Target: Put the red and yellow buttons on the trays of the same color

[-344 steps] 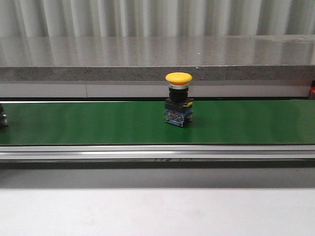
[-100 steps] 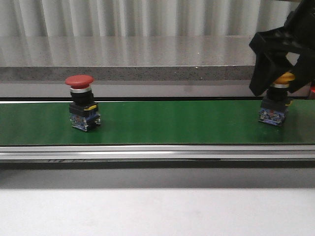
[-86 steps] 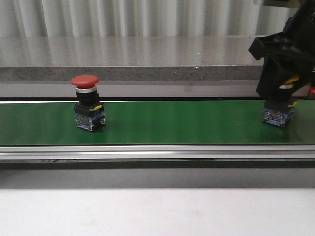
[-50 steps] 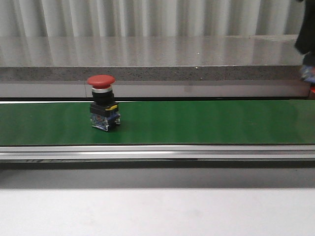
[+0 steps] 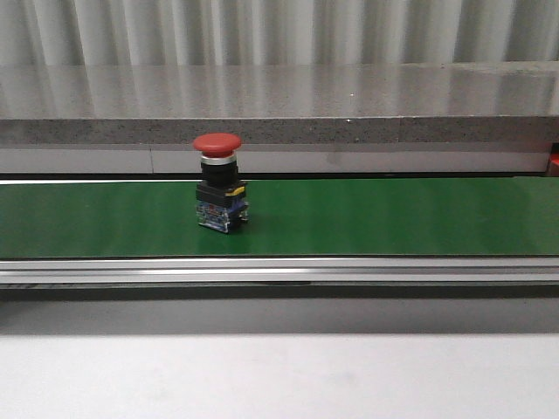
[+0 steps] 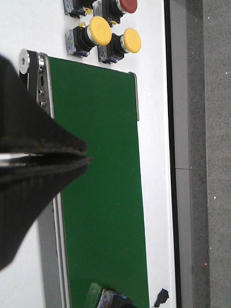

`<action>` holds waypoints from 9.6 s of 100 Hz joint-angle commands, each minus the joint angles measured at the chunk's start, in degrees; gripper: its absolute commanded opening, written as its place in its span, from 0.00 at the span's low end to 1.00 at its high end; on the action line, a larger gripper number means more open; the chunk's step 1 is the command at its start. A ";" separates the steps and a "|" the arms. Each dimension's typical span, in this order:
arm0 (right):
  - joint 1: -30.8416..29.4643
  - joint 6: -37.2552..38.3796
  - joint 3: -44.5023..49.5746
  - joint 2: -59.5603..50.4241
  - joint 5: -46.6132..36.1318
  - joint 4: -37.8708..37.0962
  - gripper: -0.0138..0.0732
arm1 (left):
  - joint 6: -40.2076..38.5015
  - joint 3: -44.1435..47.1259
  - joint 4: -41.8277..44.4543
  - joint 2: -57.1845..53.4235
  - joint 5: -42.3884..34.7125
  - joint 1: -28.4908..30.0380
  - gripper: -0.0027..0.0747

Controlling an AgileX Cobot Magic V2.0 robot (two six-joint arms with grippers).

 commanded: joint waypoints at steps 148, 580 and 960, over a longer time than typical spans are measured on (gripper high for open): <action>-6.25 1.75 -0.52 23.05 -14.23 0.78 0.25 | -0.21 -1.69 0.12 0.28 -4.48 -0.41 0.01; 15.86 -14.10 -19.37 25.87 -13.91 2.75 0.32 | -0.21 -1.69 0.12 0.28 -4.48 -0.41 0.01; 26.54 -11.60 26.91 -31.23 -7.04 4.21 0.08 | -0.21 -1.69 0.12 0.28 -4.48 -0.41 0.12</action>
